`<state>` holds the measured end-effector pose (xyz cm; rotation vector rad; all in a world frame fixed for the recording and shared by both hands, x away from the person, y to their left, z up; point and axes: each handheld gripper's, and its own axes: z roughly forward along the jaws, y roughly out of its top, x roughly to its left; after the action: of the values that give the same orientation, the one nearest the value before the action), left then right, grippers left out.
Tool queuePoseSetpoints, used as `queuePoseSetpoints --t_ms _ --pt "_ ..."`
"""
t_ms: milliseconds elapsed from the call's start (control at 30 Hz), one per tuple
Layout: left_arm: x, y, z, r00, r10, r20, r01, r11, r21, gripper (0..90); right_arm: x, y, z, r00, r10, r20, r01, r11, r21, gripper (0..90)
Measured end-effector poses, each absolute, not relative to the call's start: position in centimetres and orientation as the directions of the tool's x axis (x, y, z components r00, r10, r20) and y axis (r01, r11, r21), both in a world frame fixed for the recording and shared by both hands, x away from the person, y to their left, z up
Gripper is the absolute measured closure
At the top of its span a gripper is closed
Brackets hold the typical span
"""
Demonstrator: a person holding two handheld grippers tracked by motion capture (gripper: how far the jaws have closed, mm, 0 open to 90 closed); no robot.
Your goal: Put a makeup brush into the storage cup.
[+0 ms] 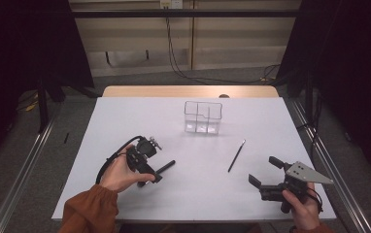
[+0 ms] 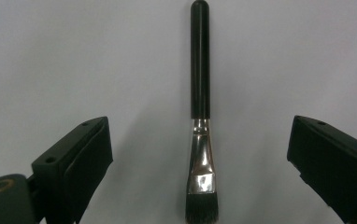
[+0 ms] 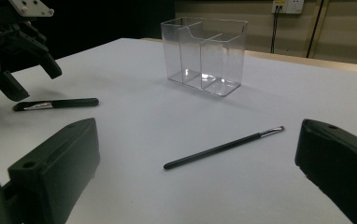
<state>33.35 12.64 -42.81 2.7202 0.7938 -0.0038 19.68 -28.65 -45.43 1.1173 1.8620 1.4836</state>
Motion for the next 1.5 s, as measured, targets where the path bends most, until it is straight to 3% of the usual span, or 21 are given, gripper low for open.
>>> queuePoseSetpoints --t_ms 133,633,1200,1400,1500 --pt "33.4 12.5 -43.1 0.845 0.526 -0.099 0.532 -0.801 0.275 11.1 19.7 -28.7 -45.5 -0.536 0.839 0.096 0.287 0.074 0.955 0.0" --pt "33.4 11.8 -44.0 0.857 0.506 -0.102 0.516 -0.832 0.204 43.0 19.7 -28.6 -45.5 -0.533 0.840 0.106 0.295 0.067 0.953 0.0" --pt "33.3 11.0 -44.5 0.861 0.506 -0.049 0.507 -0.850 0.142 57.1 19.7 -28.5 -45.5 -0.536 0.838 0.108 0.296 0.067 0.953 0.0" --pt "33.8 11.1 -44.5 0.837 0.544 -0.056 0.546 -0.828 0.130 70.7 19.7 -28.6 -45.5 -0.534 0.838 0.108 0.299 0.068 0.952 0.0" --pt "33.8 10.9 -44.5 0.841 0.540 -0.041 0.541 -0.833 0.115 72.6 19.7 -28.5 -45.5 -0.535 0.838 0.110 0.300 0.067 0.951 0.0"
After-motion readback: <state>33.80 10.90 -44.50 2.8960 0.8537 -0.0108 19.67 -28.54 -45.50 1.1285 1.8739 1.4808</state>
